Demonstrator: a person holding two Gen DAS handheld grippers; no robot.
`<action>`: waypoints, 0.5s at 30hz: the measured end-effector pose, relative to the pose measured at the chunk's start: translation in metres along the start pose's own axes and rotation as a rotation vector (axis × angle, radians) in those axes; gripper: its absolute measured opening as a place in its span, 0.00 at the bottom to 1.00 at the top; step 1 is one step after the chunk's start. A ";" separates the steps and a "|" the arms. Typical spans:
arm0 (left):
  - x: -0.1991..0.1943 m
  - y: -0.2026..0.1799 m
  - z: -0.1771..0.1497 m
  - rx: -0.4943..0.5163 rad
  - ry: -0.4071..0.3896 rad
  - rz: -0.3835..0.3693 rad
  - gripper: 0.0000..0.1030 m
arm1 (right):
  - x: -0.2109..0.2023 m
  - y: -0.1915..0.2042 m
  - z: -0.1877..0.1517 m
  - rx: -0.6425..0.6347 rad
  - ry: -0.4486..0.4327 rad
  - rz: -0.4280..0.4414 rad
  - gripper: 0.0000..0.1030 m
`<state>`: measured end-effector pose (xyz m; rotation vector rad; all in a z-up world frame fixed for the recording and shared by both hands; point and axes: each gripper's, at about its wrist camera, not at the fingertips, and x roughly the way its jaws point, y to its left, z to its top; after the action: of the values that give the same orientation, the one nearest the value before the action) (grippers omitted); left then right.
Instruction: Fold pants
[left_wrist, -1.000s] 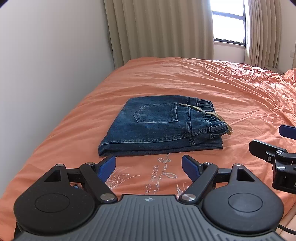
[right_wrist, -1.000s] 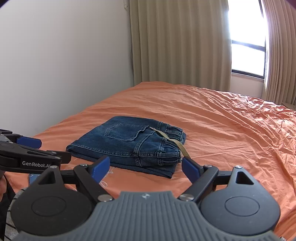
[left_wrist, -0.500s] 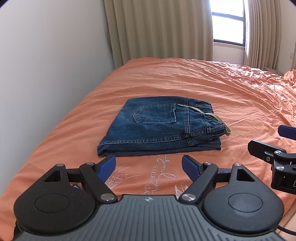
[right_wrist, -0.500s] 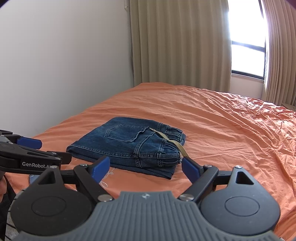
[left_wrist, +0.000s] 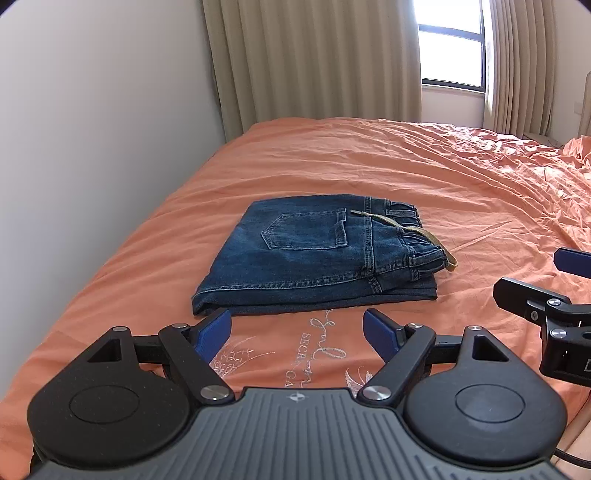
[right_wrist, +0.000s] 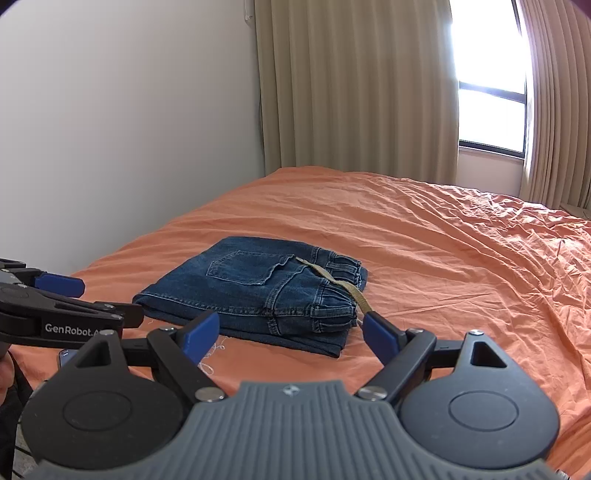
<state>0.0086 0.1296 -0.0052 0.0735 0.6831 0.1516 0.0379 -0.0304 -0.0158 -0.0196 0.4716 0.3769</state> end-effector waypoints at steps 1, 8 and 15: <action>0.000 -0.001 0.000 0.001 0.000 0.000 0.92 | 0.000 0.000 0.000 0.002 0.000 0.000 0.79; 0.000 -0.002 0.000 0.007 0.000 0.000 0.92 | -0.001 -0.003 -0.001 0.014 0.000 -0.009 0.79; 0.000 -0.004 0.000 0.013 0.001 -0.003 0.92 | -0.003 -0.005 -0.002 0.025 0.001 -0.018 0.79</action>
<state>0.0097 0.1255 -0.0056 0.0847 0.6854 0.1439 0.0367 -0.0360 -0.0169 -0.0002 0.4768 0.3537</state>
